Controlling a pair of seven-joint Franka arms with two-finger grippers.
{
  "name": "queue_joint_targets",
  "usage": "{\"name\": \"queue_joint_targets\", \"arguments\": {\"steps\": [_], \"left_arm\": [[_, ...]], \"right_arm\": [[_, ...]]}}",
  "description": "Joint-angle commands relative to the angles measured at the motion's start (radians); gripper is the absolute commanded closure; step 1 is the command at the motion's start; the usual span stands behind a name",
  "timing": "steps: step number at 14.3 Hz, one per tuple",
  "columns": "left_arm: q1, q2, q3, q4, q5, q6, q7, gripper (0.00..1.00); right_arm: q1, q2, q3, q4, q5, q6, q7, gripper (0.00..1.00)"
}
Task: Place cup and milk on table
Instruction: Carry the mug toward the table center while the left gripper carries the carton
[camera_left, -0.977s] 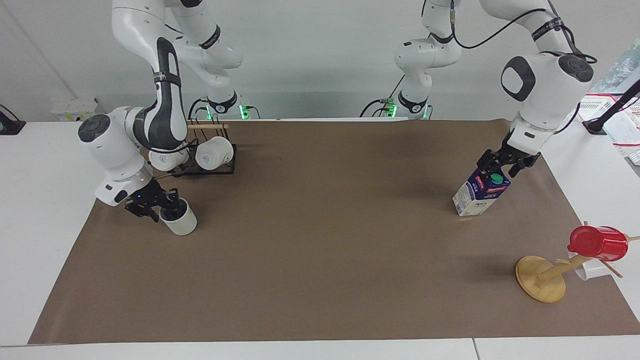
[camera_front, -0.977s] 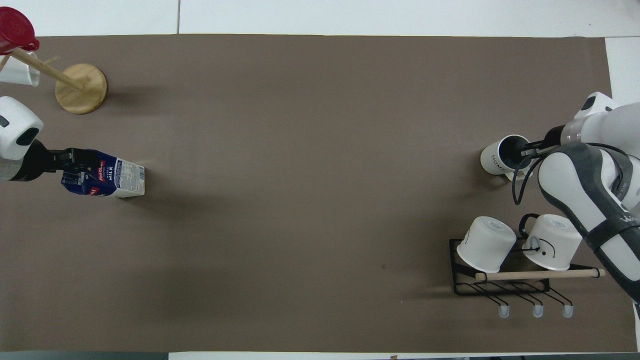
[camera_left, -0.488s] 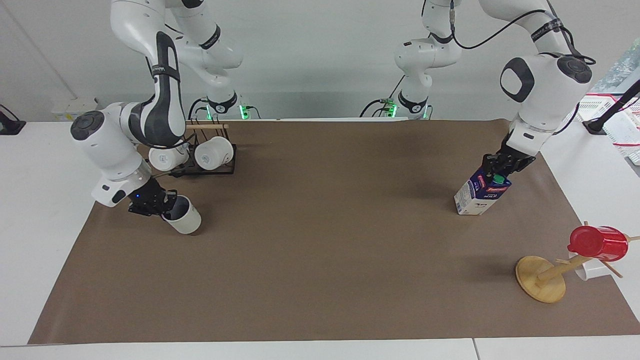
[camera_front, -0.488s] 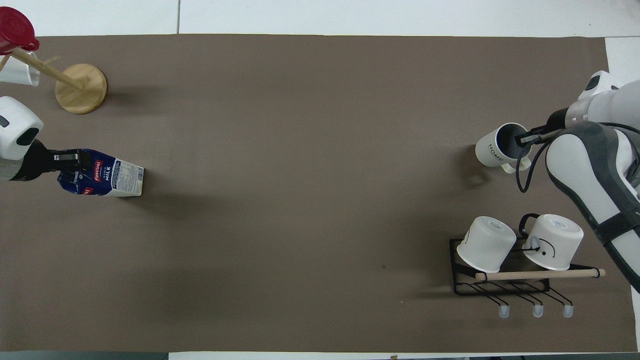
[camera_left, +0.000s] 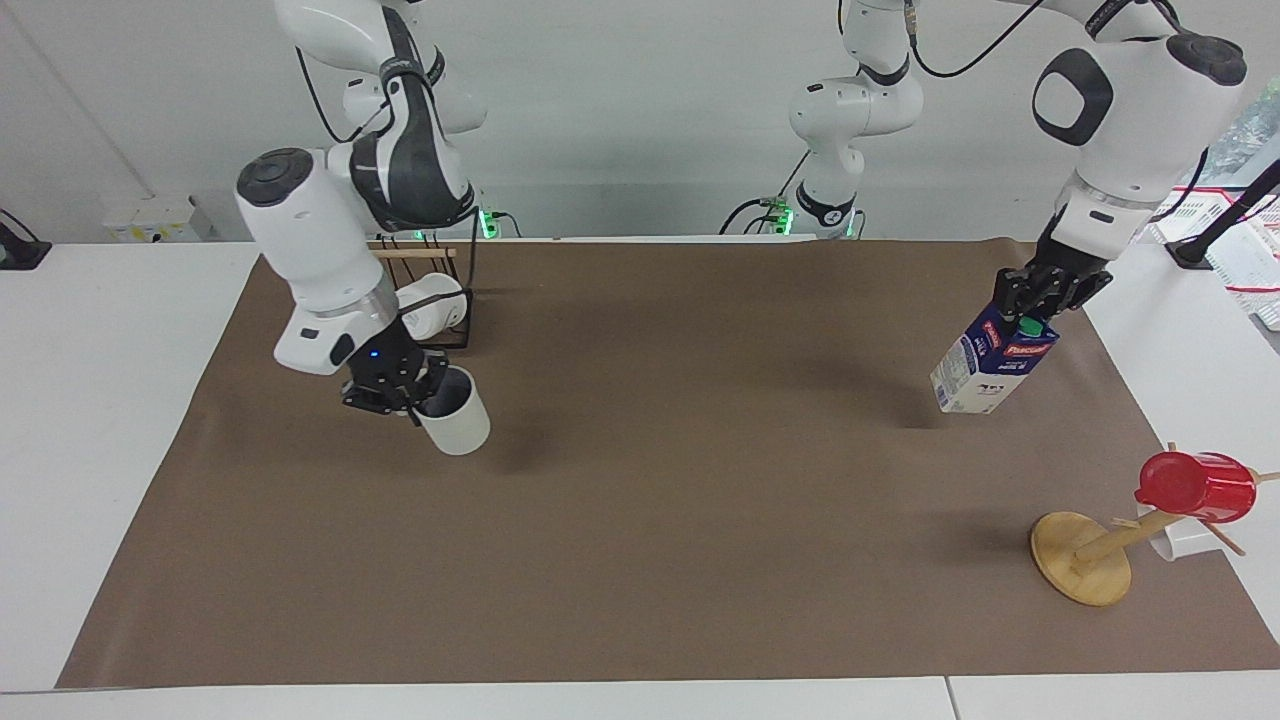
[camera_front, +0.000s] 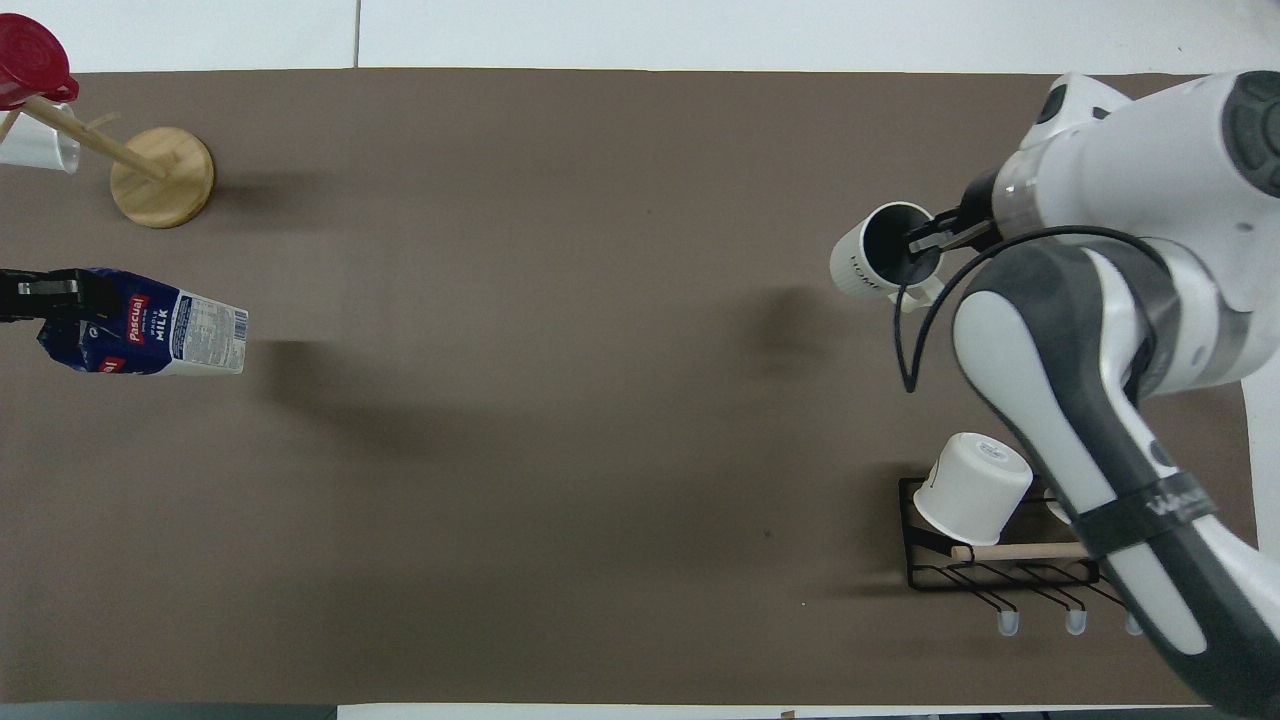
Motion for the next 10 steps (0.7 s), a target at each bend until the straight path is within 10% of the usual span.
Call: {"name": "queue_joint_targets", "arguments": {"steps": [1, 10], "left_arm": [[-0.010, 0.018, -0.011, 0.066, 0.027, -0.061, -0.022, 1.00], [-0.296, 0.074, -0.021, 0.074, 0.078, 0.001, -0.320, 1.00]], "right_arm": [[0.096, -0.014, 0.000, -0.046, -0.049, 0.056, 0.169, 1.00], [0.246, 0.028, 0.000, -0.141, -0.135, 0.188, 0.426, 1.00]]}}
